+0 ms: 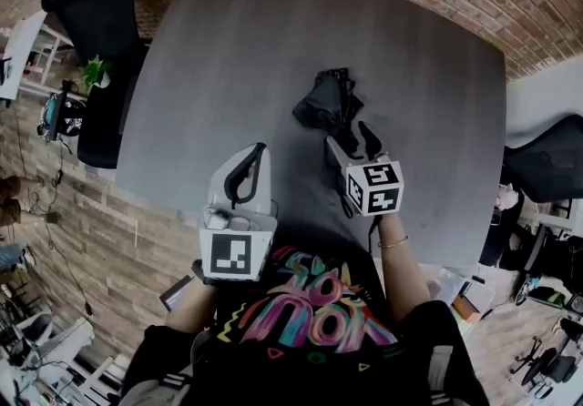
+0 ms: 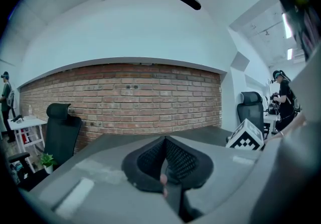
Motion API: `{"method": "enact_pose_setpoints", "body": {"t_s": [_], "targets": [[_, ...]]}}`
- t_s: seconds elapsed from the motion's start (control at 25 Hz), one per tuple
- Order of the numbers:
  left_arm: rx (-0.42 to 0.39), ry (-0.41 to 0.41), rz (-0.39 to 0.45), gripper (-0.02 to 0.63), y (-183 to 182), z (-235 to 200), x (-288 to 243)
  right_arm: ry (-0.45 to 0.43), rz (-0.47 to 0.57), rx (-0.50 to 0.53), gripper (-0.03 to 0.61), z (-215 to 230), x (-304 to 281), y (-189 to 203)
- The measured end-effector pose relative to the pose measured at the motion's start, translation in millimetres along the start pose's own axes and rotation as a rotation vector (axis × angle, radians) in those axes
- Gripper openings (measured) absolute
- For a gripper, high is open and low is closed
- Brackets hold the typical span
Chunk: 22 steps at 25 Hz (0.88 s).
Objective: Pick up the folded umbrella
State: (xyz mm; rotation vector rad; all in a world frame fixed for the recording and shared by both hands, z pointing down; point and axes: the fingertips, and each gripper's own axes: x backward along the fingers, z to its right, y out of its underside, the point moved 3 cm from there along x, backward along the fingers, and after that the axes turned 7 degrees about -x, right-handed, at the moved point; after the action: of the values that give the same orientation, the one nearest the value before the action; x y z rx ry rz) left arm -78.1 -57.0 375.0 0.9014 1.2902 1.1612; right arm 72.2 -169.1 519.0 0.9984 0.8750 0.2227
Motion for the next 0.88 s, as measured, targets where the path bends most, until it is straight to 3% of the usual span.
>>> {"method": "enact_pose_setpoints", "body": {"t_s": [0.32, 0.88], "targets": [[0.013, -0.006, -0.005, 0.002, 3.8, -1.5, -5.3, 0.02, -0.099, 0.006, 0.328, 8.1, -28.4, 20.2], [0.007, -0.004, -0.001, 0.002, -2.0, -6.4, -8.8, 0.044, -0.231, -0.021, 0.318, 17.3, -56.7, 33.9]]}}
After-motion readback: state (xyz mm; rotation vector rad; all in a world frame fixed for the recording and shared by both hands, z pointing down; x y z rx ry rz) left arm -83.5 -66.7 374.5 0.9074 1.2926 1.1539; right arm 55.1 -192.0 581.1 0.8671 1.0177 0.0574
